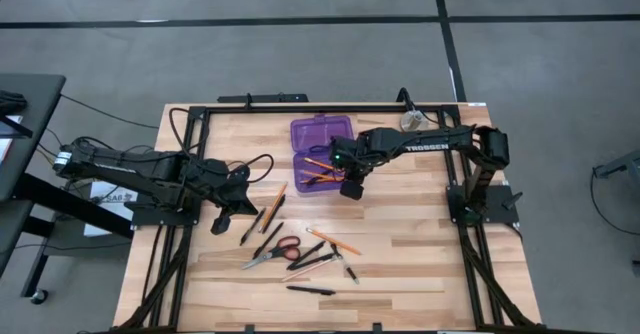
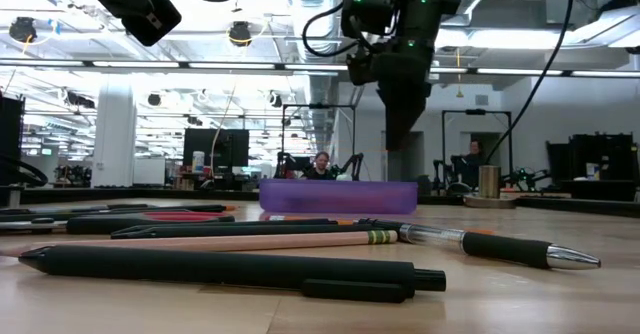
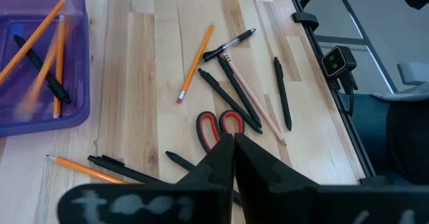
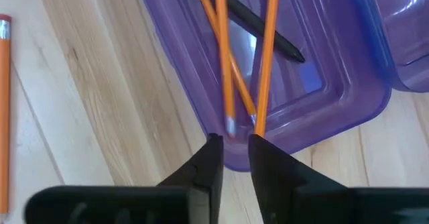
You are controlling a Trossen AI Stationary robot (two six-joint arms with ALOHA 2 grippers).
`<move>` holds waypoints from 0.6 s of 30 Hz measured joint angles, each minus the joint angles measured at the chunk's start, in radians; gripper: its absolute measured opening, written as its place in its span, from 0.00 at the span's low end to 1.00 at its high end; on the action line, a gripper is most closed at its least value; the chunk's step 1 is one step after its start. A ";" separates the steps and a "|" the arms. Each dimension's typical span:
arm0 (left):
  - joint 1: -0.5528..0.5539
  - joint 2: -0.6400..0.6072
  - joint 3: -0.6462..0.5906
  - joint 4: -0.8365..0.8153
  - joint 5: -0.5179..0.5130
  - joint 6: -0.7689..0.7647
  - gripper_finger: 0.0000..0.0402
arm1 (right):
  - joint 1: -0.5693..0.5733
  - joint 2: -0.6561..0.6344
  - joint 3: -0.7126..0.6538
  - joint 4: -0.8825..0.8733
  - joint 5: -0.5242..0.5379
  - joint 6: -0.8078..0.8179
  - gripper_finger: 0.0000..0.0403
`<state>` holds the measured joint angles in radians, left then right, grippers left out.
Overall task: Pick & place school supplies into a supply box
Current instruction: Put the yellow pencil into the purple supply box, then put the black pen into the purple supply box
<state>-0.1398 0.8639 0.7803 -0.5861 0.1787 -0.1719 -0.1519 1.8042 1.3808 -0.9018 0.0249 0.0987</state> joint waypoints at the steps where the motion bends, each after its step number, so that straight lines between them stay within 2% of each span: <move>1: 0.000 0.000 0.000 0.000 0.000 0.000 0.00 | -0.002 0.000 0.000 0.003 0.000 0.006 0.18; 9: 0.000 0.000 0.000 -0.008 0.000 0.000 0.00 | -0.008 0.000 0.000 0.000 0.013 0.007 0.21; 18: 0.000 0.000 0.000 0.007 -0.030 -0.053 0.00 | -0.008 0.000 0.000 -0.126 0.053 -0.035 0.19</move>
<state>-0.1402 0.8639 0.7803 -0.5791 0.1485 -0.2253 -0.1597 1.8042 1.3808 -1.0277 0.0783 0.0642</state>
